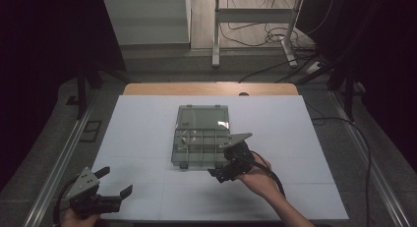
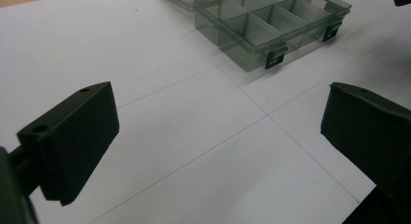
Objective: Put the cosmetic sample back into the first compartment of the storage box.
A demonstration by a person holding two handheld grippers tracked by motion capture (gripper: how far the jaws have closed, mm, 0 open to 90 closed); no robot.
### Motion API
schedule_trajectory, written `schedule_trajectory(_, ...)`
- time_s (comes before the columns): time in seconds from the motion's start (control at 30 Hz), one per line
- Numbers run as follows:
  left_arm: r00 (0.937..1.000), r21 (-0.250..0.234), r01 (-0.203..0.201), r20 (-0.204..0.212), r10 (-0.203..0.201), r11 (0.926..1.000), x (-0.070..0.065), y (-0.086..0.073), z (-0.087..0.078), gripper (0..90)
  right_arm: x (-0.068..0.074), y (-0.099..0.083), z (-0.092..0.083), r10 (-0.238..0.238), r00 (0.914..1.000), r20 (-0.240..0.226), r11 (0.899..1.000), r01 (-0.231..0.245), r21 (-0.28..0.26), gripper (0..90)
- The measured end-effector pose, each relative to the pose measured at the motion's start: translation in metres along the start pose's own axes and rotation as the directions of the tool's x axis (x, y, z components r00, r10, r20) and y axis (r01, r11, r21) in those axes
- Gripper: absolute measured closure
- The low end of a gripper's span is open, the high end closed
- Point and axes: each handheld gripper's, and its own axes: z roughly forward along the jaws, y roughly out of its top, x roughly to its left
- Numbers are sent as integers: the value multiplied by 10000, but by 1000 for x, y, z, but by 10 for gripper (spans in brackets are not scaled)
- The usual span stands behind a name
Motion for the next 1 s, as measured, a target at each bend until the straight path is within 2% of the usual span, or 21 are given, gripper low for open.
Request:
schedule_trajectory(0.67,9999,-76,113,81,-112,9999,1,-1,-1,8,-1,-19,-17,257,9990,359,9996,-252,-132,19)
schedule_trajectory(1.0,9999,-85,88,115,-87,9999,1,-1,-1,10,-5,-32,-30,818,9937,759,9966,-812,-109,0)
